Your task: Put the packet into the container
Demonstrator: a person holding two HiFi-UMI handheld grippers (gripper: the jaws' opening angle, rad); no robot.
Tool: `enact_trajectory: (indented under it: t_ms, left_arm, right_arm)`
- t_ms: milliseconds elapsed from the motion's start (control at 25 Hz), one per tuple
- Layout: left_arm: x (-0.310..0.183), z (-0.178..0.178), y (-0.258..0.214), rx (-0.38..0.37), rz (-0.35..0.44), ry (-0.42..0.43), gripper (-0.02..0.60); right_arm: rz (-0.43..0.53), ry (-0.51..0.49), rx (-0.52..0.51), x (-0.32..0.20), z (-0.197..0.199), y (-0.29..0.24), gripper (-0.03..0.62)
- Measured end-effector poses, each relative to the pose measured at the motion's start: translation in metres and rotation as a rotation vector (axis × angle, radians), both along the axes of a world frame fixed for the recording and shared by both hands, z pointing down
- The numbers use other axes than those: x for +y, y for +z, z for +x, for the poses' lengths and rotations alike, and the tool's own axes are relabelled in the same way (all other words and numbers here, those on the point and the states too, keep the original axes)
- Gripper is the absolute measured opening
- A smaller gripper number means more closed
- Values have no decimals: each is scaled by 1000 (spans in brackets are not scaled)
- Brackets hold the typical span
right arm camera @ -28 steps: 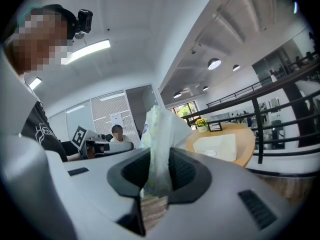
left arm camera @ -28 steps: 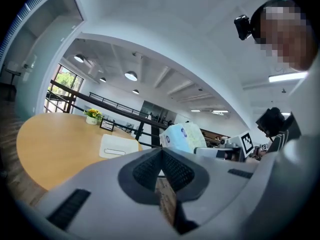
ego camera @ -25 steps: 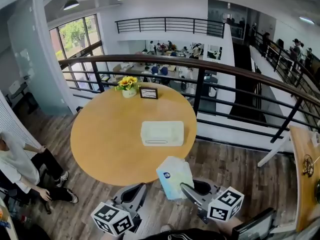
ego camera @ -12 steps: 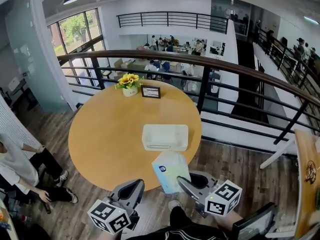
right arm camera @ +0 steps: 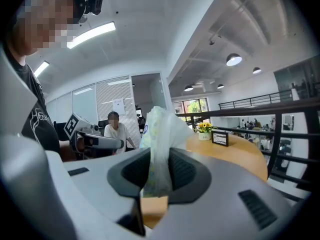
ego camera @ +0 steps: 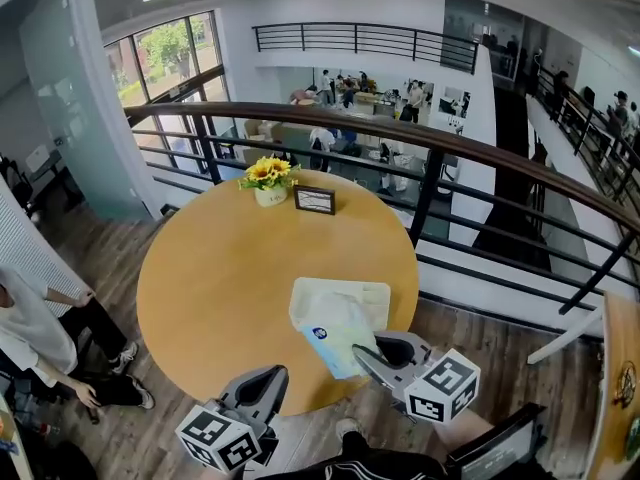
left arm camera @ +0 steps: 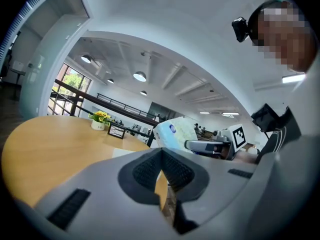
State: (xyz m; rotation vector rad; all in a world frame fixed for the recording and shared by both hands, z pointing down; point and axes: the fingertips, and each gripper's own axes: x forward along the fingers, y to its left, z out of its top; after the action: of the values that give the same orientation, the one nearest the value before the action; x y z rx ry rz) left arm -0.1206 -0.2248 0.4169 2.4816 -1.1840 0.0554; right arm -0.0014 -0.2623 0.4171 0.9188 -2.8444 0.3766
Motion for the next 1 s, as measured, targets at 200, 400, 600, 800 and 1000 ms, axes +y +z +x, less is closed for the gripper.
enact_trajectory:
  t_ms: [200, 400, 600, 800, 1000]
  left_arm:
    - [-23, 2, -7, -3, 3, -35, 5]
    - [-38, -1, -3, -3, -9, -70, 5]
    - [-51, -11, 1, -17, -21, -114, 5]
    - [-63, -23, 3, -8, -33, -152, 5]
    - [-69, -29, 9, -6, -50, -172, 5]
  right_arm:
    - [31, -61, 63, -35, -5, -6, 89]
    - [65, -135, 162, -67, -11, 5, 89]
    - [89, -235, 297, -91, -22, 27, 89]
    - [138, -318, 451, -106, -35, 48, 89]
    - [208, -404, 618, -113, -40, 71, 89]
